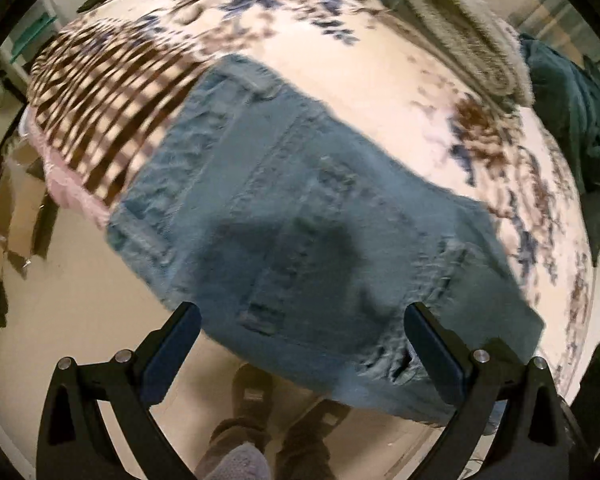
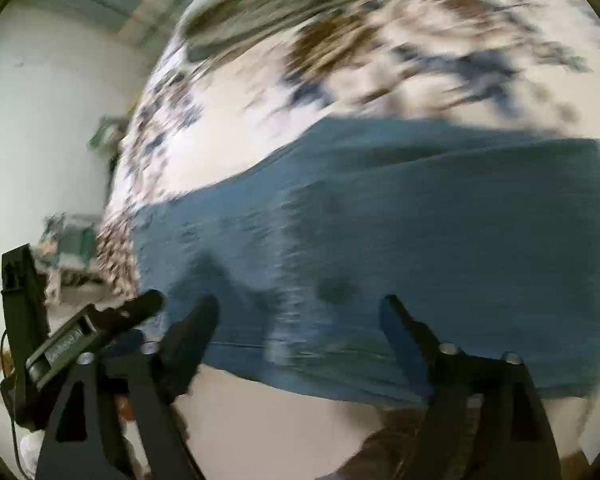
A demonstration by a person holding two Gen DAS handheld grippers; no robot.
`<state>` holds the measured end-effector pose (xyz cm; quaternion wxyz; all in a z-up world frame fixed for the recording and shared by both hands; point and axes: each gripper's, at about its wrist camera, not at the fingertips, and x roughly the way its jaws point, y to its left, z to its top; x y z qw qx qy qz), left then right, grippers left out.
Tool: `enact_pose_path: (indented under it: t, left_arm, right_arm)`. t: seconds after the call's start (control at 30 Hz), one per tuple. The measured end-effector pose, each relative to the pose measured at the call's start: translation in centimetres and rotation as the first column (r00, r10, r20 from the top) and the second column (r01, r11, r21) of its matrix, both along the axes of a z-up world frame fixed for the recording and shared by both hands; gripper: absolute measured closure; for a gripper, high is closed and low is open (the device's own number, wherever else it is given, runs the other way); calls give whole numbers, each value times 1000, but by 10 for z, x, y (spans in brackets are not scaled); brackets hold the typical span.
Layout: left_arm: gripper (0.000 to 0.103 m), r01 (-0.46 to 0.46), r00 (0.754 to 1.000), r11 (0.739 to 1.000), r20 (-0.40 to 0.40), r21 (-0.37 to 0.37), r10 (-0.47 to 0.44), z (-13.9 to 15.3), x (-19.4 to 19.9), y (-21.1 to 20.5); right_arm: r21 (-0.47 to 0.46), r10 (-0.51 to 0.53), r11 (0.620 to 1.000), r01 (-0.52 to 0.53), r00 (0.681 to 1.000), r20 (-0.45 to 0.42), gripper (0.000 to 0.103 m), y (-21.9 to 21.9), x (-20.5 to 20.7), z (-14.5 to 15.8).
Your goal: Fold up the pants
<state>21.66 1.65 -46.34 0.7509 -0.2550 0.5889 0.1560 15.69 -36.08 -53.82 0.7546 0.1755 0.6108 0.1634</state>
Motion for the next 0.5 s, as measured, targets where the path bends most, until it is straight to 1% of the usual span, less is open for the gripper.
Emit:
enact_pose_path:
  t: [0.03, 0.07, 0.13, 0.17, 0.23, 0.3, 0.33, 0.37, 0.4, 0.43, 0.47, 0.5]
  left_arm:
    - [0, 12, 1000, 1000, 13, -3, -12, 2, 4, -5]
    - [0, 31, 999, 999, 24, -7, -31, 3, 11, -11]
    - [0, 78, 997, 997, 26, -14, -77, -1, 25, -27]
    - [0, 106, 994, 994, 19, -26, -105, -6, 34, -37]
    - [0, 148, 989, 989, 4, -28, -148, -18, 51, -55]
    - [1, 191, 981, 981, -17, -21, -191, -33, 67, -72]
    - [4, 225, 973, 974, -39, -19, -226, -45, 76, -83]
    - [5, 248, 967, 969, -49, -20, -249, -52, 82, -89]
    - [11, 279, 958, 960, -62, -18, -279, -61, 89, -97]
    - [25, 312, 947, 950, -80, -7, -312, -70, 94, -105]
    - [32, 343, 936, 939, -89, 9, -341, -77, 97, -112]
    - [52, 360, 930, 932, -96, 37, -355, -79, 97, -116]
  right_arm:
    - [-70, -21, 997, 21, 1000, 7, 5, -13, 0, 3]
    - [-146, -35, 989, 37, 999, 14, 4, -25, 0, 5]
    - [-304, -61, 951, 62, 998, 13, 4, -51, 4, 2]
    - [-329, -69, 942, 68, 998, 10, 4, -58, 2, 2]
    - [-362, -104, 928, 87, 994, -30, 4, -85, 5, -7]
    - [-360, -144, 926, 111, 987, -67, 4, -106, 7, -19]
    - [-363, -160, 924, 121, 984, -81, 4, -114, 7, -25]
    - [-369, -168, 921, 124, 982, -89, 4, -120, 7, -25]
    - [-367, -173, 922, 126, 980, -97, 4, -123, 6, -30]
    - [-362, -177, 923, 129, 979, -102, 4, -124, 4, -31]
    - [-361, -181, 924, 130, 977, -110, 4, -126, 4, -34]
    - [-358, -182, 925, 129, 976, -120, 4, -127, 3, -36]
